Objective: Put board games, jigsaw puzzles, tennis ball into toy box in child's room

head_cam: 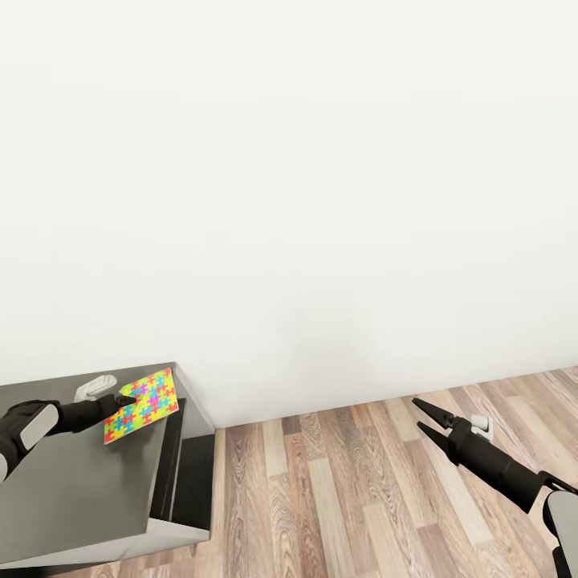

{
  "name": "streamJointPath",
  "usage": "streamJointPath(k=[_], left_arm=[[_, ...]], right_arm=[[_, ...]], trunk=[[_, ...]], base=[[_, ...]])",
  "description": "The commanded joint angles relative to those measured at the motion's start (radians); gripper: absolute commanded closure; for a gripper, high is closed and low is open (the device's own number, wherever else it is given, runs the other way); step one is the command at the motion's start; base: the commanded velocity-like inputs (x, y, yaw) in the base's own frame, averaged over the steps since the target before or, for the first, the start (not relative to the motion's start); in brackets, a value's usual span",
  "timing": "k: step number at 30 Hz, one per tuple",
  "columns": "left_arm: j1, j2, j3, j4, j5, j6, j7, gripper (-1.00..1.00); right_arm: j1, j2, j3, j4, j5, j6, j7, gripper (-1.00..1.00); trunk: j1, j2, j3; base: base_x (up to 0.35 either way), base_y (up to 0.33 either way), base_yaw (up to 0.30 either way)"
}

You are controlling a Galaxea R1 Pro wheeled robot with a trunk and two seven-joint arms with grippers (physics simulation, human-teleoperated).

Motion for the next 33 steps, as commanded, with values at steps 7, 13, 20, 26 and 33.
streamJointPath(k=[7,13,20,26,33], left_arm=[[-0.001,0.001,-0.003,0.0,0.004,0.004,-0.002,-1.0],[-0.001,0.001,-0.003,-0.001,0.004,0.004,-0.002,-1.0],[-0.001,0.001,-0.003,0.0,0.004,0.004,-0.002,-1.0],[-0.001,0.001,-0.003,0.0,0.004,0.004,-0.002,-1.0],[-0.001,0.001,-0.003,0.0,0.004,0.004,-0.002,-1.0]], right_arm=[[-0.001,0.002,-0.001,0.0,0.009,0.004,0.01,-1.0],[-0.001,0.002,-0.002,0.0,0.009,0.004,0.01,-1.0],[-0.001,0.002,-0.002,0.0,0.009,0.003,0.01,-1.0],[-0.001,0.002,-0.003,0.0,0.009,0.004,0.01,-1.0],[-0.001,0.002,-0.003,0.0,0.009,0.003,0.01,-1.0]], trunk=[[0.001,-0.002,-0.002],[0.001,-0.002,-0.002],[0.001,-0.002,-0.002],[0.001,-0.002,-0.002],[0.001,-0.002,-0.002]], base=[[0.0,-0.037,0.0],[0.0,-0.001,0.0],[0.0,-0.113,0.0],[0.0,-0.024,0.0],[0.0,-0.001,-0.013]])
